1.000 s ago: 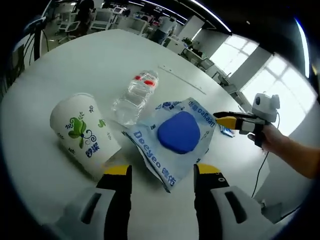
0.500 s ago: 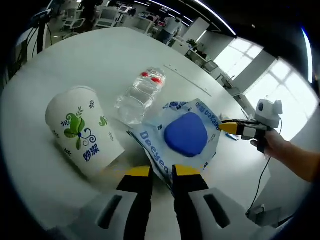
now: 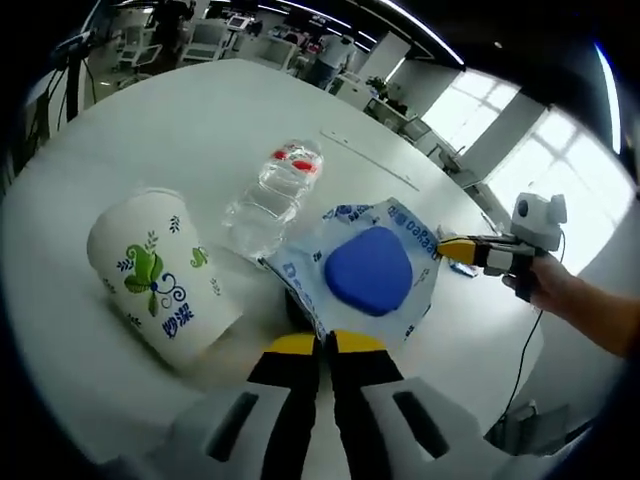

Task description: Arrange the tabletop items into an orderly group along one side of the table until the central work area is clear of visible clutter.

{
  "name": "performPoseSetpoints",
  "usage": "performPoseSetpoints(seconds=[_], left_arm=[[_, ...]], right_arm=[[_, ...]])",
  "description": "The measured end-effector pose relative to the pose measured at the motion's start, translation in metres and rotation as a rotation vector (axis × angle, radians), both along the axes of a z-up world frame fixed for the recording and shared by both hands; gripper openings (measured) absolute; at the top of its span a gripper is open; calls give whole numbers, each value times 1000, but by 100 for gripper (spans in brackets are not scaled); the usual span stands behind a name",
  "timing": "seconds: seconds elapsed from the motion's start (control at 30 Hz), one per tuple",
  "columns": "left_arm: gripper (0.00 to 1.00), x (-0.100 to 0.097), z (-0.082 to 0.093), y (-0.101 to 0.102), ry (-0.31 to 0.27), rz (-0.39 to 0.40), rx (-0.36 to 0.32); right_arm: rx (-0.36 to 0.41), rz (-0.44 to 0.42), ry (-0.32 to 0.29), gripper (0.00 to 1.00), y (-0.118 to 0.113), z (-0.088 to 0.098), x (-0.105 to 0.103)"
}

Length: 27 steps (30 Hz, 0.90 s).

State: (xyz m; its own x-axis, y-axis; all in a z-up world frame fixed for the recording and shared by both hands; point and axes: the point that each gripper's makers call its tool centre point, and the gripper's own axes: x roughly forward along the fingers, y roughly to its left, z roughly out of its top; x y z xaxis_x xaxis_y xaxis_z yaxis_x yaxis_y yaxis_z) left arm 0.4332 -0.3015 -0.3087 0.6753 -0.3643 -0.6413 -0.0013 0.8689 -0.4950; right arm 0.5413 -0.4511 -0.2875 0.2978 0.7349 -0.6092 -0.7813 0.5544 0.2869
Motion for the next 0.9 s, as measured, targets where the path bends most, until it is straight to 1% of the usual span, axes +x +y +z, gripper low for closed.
performPoseSetpoints(seconds=[0.17,0.2,0.4,0.57,0.63,0.83,0.9], left_arm=[[0,2,11,-2,-22,-25,5],[0,3,16,-2,-29,-25,1],[0,13,34,-6,-69,-62,8],[0,19,46,-11,-92,-91,12],[0,21,51,-13,-102,-108,17],[0,30,68,-18,-129,-145,18],[0,33,73,-20,-143,-174,37]], right_arm=[[23,-21,-20,0,-3,14,-2],[26,-25,-25,0,-4,18,-3],[62,-68,-65,0,-9,43,-5],[78,-99,-86,0,-15,56,-7],[81,-110,-93,0,-22,57,-3],[96,-142,-119,0,-30,71,-3],[102,-155,-125,0,-34,74,-3]])
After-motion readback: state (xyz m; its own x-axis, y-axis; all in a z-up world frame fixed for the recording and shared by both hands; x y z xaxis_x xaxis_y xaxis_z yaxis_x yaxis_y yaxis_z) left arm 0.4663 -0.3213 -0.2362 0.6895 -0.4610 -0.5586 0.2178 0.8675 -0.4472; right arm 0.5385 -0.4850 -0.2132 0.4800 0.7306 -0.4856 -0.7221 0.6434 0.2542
